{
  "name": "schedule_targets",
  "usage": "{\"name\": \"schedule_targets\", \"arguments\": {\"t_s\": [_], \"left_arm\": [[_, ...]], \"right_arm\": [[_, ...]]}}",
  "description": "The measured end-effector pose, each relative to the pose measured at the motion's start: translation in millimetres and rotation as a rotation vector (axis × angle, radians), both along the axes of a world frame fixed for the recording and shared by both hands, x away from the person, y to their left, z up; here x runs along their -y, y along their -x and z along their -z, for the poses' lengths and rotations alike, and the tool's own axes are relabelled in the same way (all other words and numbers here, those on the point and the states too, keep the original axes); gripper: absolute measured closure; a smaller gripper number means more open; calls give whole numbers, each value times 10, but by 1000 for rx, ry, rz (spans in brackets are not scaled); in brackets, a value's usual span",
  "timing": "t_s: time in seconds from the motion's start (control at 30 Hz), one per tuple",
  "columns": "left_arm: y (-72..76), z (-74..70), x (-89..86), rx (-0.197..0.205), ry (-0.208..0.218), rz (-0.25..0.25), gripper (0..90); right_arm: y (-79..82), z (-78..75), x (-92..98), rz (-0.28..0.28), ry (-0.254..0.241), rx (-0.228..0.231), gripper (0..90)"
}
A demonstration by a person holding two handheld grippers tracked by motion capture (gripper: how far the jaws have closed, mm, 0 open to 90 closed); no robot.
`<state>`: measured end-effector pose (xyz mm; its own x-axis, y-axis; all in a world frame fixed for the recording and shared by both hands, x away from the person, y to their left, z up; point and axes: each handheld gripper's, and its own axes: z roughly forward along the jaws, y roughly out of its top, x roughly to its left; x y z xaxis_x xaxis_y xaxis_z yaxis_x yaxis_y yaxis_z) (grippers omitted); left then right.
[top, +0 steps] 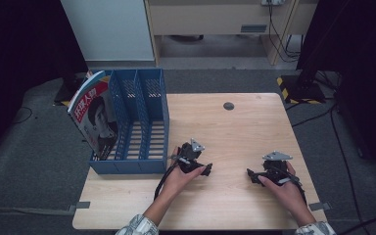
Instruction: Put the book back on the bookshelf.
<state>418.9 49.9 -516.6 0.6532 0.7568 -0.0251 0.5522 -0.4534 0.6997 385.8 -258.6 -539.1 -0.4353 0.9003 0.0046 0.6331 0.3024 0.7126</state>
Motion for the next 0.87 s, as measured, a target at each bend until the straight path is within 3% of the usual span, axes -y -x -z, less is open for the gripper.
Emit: {"name": "schedule_targets", "arguments": {"t_s": [0.4, 0.47, 0.87], "left_arm": [[-4, 163, 42, -16, -39, 14, 41], [8, 213, 29, 15, -17, 26, 4], [5, 213, 32, 14, -19, 21, 0]], "right_arm": [[1, 0, 3, -6, 5, 1, 45], [3, 0, 2, -6, 4, 0, 46], [4, 0, 0, -8, 4, 1, 44]]}}
